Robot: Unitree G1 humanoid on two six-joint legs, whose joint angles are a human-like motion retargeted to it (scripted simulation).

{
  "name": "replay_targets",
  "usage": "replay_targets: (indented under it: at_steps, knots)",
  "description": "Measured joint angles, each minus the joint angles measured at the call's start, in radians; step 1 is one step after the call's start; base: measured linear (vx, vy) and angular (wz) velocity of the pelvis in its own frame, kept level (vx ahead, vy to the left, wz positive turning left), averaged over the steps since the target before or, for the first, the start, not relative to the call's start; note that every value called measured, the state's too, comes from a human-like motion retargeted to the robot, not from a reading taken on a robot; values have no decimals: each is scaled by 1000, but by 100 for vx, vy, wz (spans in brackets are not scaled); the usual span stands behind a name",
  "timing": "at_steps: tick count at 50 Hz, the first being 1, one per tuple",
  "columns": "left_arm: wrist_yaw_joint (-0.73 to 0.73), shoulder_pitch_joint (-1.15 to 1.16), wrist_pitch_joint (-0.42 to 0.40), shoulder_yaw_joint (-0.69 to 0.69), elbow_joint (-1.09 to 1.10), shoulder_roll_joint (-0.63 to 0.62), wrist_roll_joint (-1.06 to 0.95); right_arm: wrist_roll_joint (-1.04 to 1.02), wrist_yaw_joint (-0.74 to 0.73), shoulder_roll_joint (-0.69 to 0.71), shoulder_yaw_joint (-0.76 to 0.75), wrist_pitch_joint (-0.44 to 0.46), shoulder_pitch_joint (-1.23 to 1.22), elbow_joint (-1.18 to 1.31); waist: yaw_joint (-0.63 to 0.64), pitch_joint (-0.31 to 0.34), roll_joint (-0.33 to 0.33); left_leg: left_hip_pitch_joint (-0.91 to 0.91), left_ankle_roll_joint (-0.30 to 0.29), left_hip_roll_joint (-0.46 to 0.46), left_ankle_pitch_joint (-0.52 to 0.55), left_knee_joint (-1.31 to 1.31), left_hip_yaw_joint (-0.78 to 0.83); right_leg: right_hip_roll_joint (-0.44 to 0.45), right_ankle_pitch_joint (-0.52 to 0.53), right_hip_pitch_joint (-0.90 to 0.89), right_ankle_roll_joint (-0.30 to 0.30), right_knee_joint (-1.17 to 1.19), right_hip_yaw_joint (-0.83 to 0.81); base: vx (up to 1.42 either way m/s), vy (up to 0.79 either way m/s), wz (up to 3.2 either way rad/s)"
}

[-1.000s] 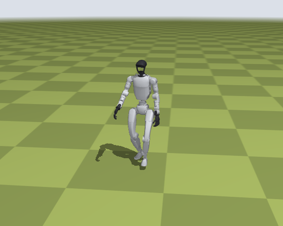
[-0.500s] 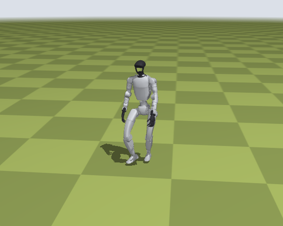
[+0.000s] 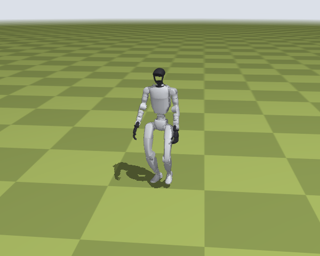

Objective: Walk

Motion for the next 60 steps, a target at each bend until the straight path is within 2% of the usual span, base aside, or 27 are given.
replay_targets:
  at_steps: [2,7,11,13,16,18,20,22,25,28,30,32,35,38,41,44,49,55,60]
  knots:
    - [3,20,4,18,32,-3,0,4,-5,-6,5,-9,-26,-34,9,0,-17,-25,-19,-27,12,-174,26,-13,-28,45,8,-23,12,68,-2,-12]
    - [8,54,9,50,83,-8,3,-7,-8,-14,24,-18,-74,-70,17,-18,-58,-27,-76,-123,123,-609,65,-48,-90,121,24,-45,26,68,1,2]
    - [12,74,9,55,89,-4,-16,-10,-2,-4,35,-18,-66,-52,35,-41,-80,-35,-58,-142,153,-594,80,-96,-111,152,31,62,4,71,3,-9]
    - [7,76,8,51,85,1,-29,-8,7,5,38,-14,-50,-27,41,-44,-102,-23,-27,-163,150,-532,88,-145,-74,155,43,176,-4,72,4,5]
    - [-5,64,6,41,64,11,-49,3,32,24,37,-4,-22,18,29,-29,-150,19,37,-226,97,-456,95,-255,89,90,69,469,6,72,6,25]
    - [-7,42,4,31,36,24,-54,8,50,38,32,4,-14,47,11,-13,-184,67,67,-273,70,-461,96,-340,184,7,66,654,22,72,7,30]
    - [1,19,4,18,6,36,-52,8,58,50,31,12,-3,66,-14,-2,-199,128,70,-302,64,-492,83,-390,189,-77,42,758,27,72,4,31]
    - [13,-2,3,9,-22,41,-62,8,58,58,35,16,12,71,-45,4,-196,201,47,-309,86,-539,64,-401,146,-151,24,756,17,71,-1,31]
    - [27,-24,-9,-4,-55,40,-85,13,48,69,51,18,43,65,-90,4,-174,286,-16,-283,162,-562,43,-355,125,-231,33,600,-5,68,-7,34]
    - [30,-31,-31,-32,-78,42,-90,33,34,75,64,21,76,52,-112,-1,-134,318,-84,-223,239,-499,25,-239,204,-258,87,324,2,62,-9,24]
    - [25,-33,-42,-49,-95,48,-82,45,28,75,69,23,89,46,-110,-2,-101,323,-97,-172,230,-419,12,-145,281,-245,123,136,23,58,-8,2]
    - [22,-38,-49,-57,-111,54,-69,44,22,70,72,23,93,41,-104,-1,-75,318,-96,-134,183,-307,-5,-80,307,-224,128,51,44,55,-7,3]
    - [29,-40,-48,-63,-127,56,-51,27,5,60,76,25,91,40,-90,2,-53,295,-88,-101,106,-110,-24,-46,230,-213,86,112,48,52,-6,14]
    - [37,-51,-35,-67,-116,47,-28,2,-23,45,71,31,60,42,-75,22,-38,246,-65,-66,37,36,-29,-41,110,-190,34,209,35,48,-6,20]
    - [28,-69,-21,-72,-74,30,-1,-1,-43,31,57,25,18,37,-60,40,-39,197,-34,-63,-27,-3,-13,-57,63,-151,28,222,30,44,-3,10]
    - [8,-66,-14,-81,-22,12,24,7,-49,20,44,12,0,12,-46,40,-46,176,-28,-105,-38,-184,-9,-78,64,-110,46,177,35,39,0,-10]
    - [-14,-56,-5,-96,51,-12,56,14,-40,14,29,-6,-1,-29,-53,23,-54,202,-27,-176,28,-440,-11,-103,68,-69,82,107,57,31,2,-18]
    - [-30,-87,-5,-103,88,-27,59,7,-28,36,26,-3,15,16,-86,7,-50,261,4,-199,21,-530,12,-124,70,-51,106,90,65,21,4,-13]
    - [-32,-132,-25,-107,43,-22,43,-2,-17,61,27,10,51,91,-100,2,-37,290,6,-205,2,-553,16,-137,68,-46,101,65,44,14,2,-7]
